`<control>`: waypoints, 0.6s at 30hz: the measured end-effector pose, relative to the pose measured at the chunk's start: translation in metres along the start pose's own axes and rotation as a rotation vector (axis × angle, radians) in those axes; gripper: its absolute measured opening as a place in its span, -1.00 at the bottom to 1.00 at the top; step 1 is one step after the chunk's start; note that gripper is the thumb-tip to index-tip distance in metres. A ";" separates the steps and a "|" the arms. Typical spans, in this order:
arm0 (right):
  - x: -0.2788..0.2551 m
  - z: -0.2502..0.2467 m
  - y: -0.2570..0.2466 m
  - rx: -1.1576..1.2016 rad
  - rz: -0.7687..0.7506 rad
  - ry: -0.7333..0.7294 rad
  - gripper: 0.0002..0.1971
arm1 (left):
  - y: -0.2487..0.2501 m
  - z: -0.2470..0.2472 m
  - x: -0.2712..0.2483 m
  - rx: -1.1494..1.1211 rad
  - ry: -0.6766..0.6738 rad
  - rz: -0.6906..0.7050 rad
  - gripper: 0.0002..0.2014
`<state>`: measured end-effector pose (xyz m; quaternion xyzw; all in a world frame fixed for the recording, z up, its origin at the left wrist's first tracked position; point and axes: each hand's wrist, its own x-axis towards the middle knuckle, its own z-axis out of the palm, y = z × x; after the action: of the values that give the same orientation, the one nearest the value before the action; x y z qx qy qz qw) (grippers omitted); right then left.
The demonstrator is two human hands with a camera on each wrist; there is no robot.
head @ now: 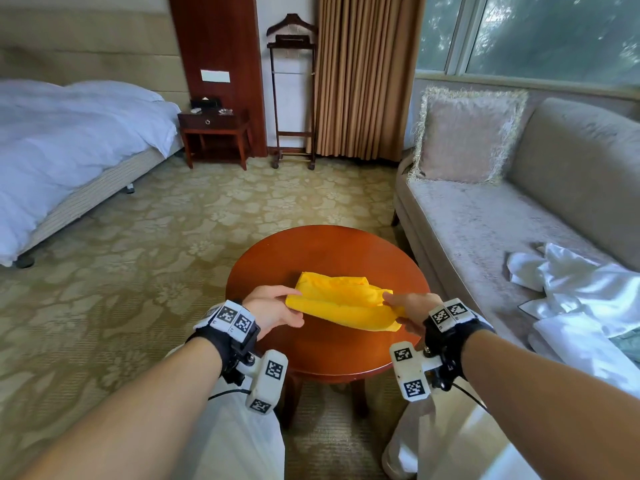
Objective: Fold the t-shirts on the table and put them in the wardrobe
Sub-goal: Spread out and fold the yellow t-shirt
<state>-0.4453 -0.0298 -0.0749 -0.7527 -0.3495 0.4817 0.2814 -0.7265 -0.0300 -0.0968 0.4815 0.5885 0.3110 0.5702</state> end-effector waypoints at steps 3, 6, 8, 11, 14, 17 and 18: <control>0.003 -0.006 0.002 0.014 0.010 -0.106 -0.58 | -0.002 -0.003 0.000 0.004 0.036 0.068 -0.40; 0.003 -0.011 0.007 -0.206 -0.117 -0.132 -0.54 | 0.000 -0.004 -0.005 -0.053 0.014 0.086 -0.61; 0.006 -0.012 0.008 -0.281 -0.151 -0.130 -0.55 | 0.002 -0.005 -0.003 0.014 0.048 0.112 -0.75; 0.009 -0.013 0.003 -0.354 -0.169 -0.109 -0.50 | 0.003 -0.010 0.003 0.246 0.122 0.165 -0.90; 0.009 -0.012 -0.005 -0.422 -0.173 -0.134 -0.40 | -0.003 -0.019 0.012 0.345 0.136 0.182 -0.86; 0.011 -0.011 -0.010 -0.340 -0.194 -0.163 -0.41 | -0.011 -0.026 0.023 0.364 0.188 0.215 -0.76; 0.016 -0.010 -0.010 -0.274 -0.195 -0.169 -0.40 | -0.012 -0.027 0.027 0.356 0.202 0.232 -0.75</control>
<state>-0.4336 -0.0118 -0.0725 -0.7034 -0.5057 0.4615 0.1913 -0.7517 -0.0046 -0.1134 0.6053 0.6290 0.3121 0.3750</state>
